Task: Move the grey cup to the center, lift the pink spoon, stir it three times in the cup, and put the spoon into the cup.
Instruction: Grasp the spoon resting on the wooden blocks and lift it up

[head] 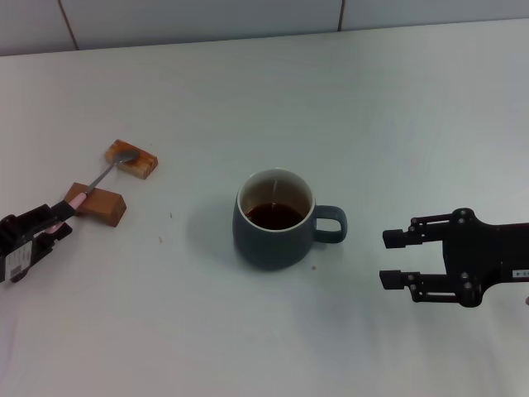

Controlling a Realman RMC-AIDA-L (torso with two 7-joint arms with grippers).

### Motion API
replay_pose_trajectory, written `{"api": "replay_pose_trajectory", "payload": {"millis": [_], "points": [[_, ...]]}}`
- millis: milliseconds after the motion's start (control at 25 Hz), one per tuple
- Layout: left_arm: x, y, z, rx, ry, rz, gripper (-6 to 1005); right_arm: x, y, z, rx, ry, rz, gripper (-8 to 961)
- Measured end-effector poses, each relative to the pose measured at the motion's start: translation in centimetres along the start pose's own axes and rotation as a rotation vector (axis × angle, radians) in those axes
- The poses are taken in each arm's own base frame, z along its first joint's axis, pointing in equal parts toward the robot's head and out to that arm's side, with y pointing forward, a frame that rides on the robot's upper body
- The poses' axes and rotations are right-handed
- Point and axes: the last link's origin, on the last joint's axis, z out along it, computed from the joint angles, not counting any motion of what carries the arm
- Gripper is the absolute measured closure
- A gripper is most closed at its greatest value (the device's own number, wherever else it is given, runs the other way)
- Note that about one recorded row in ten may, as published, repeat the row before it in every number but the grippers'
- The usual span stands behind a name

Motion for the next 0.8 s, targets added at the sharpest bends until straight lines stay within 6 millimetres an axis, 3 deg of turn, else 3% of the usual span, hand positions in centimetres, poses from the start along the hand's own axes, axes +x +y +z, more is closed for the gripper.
{"api": "replay_pose_trajectory", "payload": {"millis": [120,800], "points": [[0.03,-0.05,0.0,0.003,0.002,0.0,600,-0.04,-0.03,0.0,0.0,0.0,-0.002,389],[-0.09,-0.26,0.22,0.013,0.007,-0.01,609,-0.13,-0.07,-0.01,0.001,0.001,-0.006,388]]}}
